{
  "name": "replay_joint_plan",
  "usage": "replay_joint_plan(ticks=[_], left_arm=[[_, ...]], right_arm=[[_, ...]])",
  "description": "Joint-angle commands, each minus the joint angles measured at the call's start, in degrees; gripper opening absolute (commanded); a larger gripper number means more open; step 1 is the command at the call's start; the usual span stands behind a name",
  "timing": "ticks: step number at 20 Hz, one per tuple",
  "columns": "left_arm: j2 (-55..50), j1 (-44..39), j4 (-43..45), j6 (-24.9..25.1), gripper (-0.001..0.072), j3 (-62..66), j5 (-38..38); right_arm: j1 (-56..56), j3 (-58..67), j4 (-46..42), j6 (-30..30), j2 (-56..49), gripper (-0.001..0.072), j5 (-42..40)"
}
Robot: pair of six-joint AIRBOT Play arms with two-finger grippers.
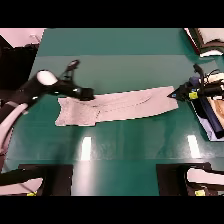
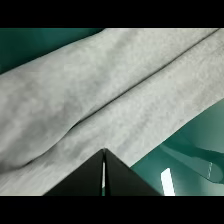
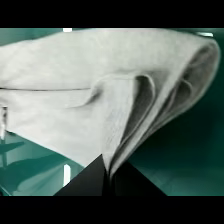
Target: Fold the shirts.
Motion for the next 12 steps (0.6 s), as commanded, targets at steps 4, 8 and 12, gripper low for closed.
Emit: replay_joint_plan(ticks=[4, 8, 12], left_arm=[[-22.7, -12.5, -0.3, -3.1, 0.0023, 18.7, -0.1], [-26.2, -13.0, 1.0, -4.8, 0.0023, 21.3, -0.3], [-26.1, -13.0, 1.1, -4.7, 0.0024, 22.4, -1.0]], right_arm=[[7.5, 6.7, 8.1, 2.8, 6.4, 0.001, 3.8], [15.1, 16.3, 7.9, 5.4, 6.4, 0.001, 3.8], [20.6, 22.6, 7.8, 6.5, 6.4, 0.001, 3.8]])
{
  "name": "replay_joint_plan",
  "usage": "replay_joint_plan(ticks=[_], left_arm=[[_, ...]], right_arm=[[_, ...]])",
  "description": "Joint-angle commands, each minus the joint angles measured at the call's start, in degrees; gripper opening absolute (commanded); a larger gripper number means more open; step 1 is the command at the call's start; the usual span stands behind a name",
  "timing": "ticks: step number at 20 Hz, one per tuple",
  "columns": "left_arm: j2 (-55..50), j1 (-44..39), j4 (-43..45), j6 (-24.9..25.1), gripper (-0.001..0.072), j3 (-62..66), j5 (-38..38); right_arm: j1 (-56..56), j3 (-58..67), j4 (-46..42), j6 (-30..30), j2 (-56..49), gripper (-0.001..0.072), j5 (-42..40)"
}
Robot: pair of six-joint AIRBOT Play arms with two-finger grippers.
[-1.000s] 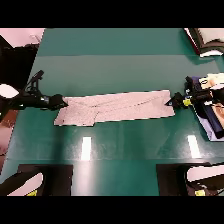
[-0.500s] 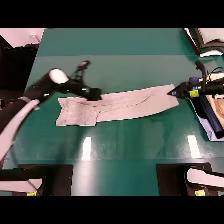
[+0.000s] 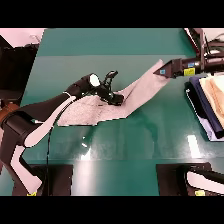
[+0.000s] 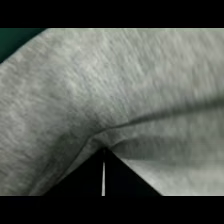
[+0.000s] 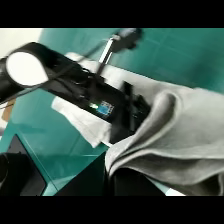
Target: Fold the shirts.
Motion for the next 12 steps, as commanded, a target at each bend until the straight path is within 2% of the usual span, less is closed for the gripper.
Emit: replay_joint_plan(ticks=[1, 7, 12], left_arm=[[-1.0, -0.2, 0.6, -0.4, 0.0024, 2.0, -0.9], [0.6, 2.1, 6.1, -0.3, 0.0023, 11.3, -10.1], [10.4, 8.7, 18.0, -0.3, 0.0024, 14.2, -20.3]], right_arm=[[4.7, 5.1, 0.2, 1.4, 0.1, 0.001, 0.0], [9.7, 8.9, 0.2, 1.5, -1.6, 0.001, 0.6], [18.0, 19.4, 0.2, 2.7, -10.3, 0.001, 1.0]])
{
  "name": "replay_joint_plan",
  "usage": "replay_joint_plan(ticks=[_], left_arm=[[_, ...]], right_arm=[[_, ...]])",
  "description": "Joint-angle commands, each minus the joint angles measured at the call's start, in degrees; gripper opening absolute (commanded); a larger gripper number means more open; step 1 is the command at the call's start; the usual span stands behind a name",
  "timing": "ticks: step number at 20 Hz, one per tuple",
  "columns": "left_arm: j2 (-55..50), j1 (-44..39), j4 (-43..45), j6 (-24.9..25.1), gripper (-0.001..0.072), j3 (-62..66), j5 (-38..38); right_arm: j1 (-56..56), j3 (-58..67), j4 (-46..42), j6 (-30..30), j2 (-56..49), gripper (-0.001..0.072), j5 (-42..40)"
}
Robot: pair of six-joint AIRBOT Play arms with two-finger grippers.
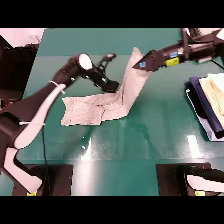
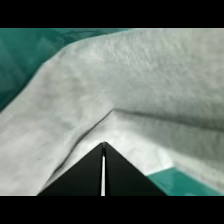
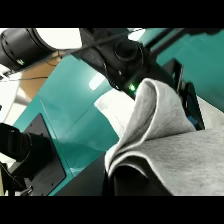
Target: Fold the shirts.
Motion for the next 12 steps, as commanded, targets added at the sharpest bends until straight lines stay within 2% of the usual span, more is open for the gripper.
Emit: replay_joint_plan(ticks=[1, 3, 7, 11, 12], left_arm=[[7.6, 5.6, 9.7, 0.1, 0.0024, 1.7, -8.8], [13.7, 10.2, 14.8, 0.1, 0.0024, 1.7, -13.1], [24.7, 18.6, 22.2, 0.2, 0.0024, 1.7, -17.3], [31.4, 23.6, 24.1, 0.5, 0.0025, 1.7, -17.5], [32.0, 24.3, 24.1, 0.5, 0.0025, 1.7, -17.5]], right_arm=[[6.6, 7.6, 0.0, 0.6, -6.7, 0.001, 0.2], [11.6, 11.8, -1.5, 0.8, -11.7, 0.001, -0.9], [22.7, 18.6, -12.8, 2.6, -21.9, 0.0011, -7.1], [31.7, 22.6, -12.8, 3.0, -31.9, 0.0016, -17.4], [33.7, 23.1, -12.8, 2.9, -33.9, 0.0092, -20.5]])
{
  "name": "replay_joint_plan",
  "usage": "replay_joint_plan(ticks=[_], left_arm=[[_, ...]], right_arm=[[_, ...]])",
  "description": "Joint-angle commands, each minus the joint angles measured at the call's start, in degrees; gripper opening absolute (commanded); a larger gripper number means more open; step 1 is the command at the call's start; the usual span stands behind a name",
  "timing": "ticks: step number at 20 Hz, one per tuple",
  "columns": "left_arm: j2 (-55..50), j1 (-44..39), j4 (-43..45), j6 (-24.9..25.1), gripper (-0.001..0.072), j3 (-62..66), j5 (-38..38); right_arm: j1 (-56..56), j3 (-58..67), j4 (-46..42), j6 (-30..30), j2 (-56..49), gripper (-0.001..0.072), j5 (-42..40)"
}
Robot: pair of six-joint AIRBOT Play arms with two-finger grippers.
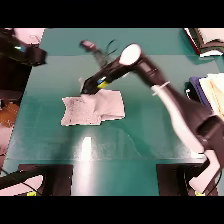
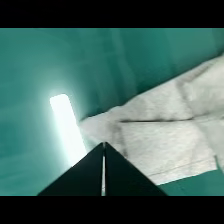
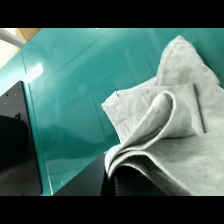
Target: Fold the shirts.
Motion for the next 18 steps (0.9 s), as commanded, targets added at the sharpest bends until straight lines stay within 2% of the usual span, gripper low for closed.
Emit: replay_joint_plan(ticks=[1, 2, 4, 6, 12, 15, 18], left_arm=[[4.2, 3.4, 2.3, 0.2, 0.0025, 0.1, -1.0], [4.1, 3.4, 2.6, 0.2, 0.0025, 0.0, -1.1], [4.1, 3.4, 2.6, 0.2, 0.0025, 0.0, -1.0], [4.1, 3.4, 2.5, 0.2, 0.0025, 0.0, -1.1], [4.1, 3.4, -1.4, 0.1, 0.0025, -4.3, 2.1], [4.1, 3.4, -4.7, 0.2, 0.0025, -8.5, 4.7], [4.1, 3.4, -7.0, 0.2, 0.0025, -11.9, 7.0]], right_arm=[[7.4, 2.6, -0.9, 0.4, -7.5, 0.0382, -10.8], [8.4, 2.1, 0.0, 0.3, -8.1, 0.059, -12.7], [8.3, 0.2, -0.7, 0.4, -6.6, 0.0595, -12.6], [5.2, -2.7, -0.9, 0.4, -3.2, 0.055, -6.2], [-11.5, -23.3, -0.8, 0.4, 9.3, 0.0551, 7.1], [-19.9, -34.9, -0.6, 0.4, 14.8, 0.055, 5.4], [-25.8, -43.3, 0.5, 0.5, 16.8, 0.0556, 0.0]])
